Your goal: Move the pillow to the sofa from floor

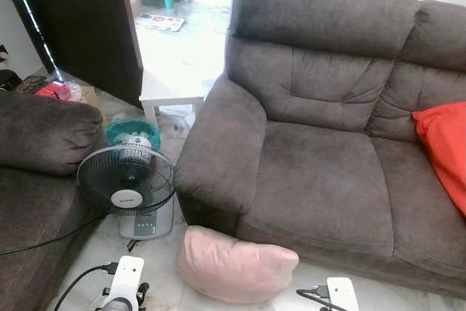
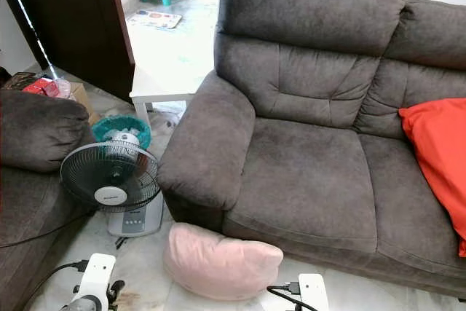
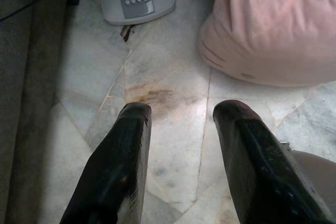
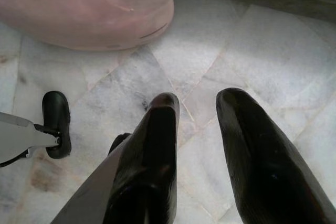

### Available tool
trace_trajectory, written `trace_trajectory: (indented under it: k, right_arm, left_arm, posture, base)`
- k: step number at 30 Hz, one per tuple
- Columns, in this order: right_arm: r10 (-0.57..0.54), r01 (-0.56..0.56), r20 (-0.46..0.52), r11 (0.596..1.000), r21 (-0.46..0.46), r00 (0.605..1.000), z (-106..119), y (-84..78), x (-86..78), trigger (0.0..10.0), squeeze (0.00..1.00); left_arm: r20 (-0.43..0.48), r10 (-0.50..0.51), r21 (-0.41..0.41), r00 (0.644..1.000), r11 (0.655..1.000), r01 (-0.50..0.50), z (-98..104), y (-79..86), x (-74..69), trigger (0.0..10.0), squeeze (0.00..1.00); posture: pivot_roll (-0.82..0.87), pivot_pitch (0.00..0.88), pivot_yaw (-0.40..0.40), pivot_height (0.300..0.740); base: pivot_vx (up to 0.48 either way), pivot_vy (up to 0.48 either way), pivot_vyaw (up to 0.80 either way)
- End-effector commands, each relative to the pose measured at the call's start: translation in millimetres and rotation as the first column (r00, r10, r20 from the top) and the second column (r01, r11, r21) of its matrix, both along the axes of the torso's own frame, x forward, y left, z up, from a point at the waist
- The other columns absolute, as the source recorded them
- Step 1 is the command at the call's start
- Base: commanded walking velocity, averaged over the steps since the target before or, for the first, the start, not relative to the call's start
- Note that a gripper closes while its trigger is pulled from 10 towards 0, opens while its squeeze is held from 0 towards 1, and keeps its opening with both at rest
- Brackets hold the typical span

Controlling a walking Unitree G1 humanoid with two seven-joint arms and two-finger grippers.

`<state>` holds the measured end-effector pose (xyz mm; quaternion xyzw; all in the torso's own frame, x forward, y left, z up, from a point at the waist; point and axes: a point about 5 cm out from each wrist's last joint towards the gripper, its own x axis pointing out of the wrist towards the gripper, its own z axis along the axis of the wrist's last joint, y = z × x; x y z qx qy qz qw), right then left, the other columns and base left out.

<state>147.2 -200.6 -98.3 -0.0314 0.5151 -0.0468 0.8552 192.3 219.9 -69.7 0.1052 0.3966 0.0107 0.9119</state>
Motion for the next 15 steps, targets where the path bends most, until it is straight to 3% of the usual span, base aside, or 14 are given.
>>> trace_trajectory:
  k: [1,15]
  right_arm:
    - [-0.002,0.002,0.001,1.0,0.001,1.0,0.1,-0.5,-0.2,10.0,0.0]
    - [0.002,-0.002,0.001,1.0,0.0,1.0,0.1,-1.2,-0.5,10.0,0.0]
  left_arm:
    - [-0.009,-0.003,0.01,1.0,1.0,0.003,-1.2,0.1,-2.2,10.0,0.0]
    - [-0.007,-0.005,0.006,1.0,1.0,0.005,-1.5,-0.9,-2.5,10.0,0.0]
  posture:
    - [0.17,0.046,-0.04,0.74]
    - [0.17,0.042,-0.044,0.74]
  base:
    - [0.0,0.322,0.0]
    - [0.0,0.321,0.0]
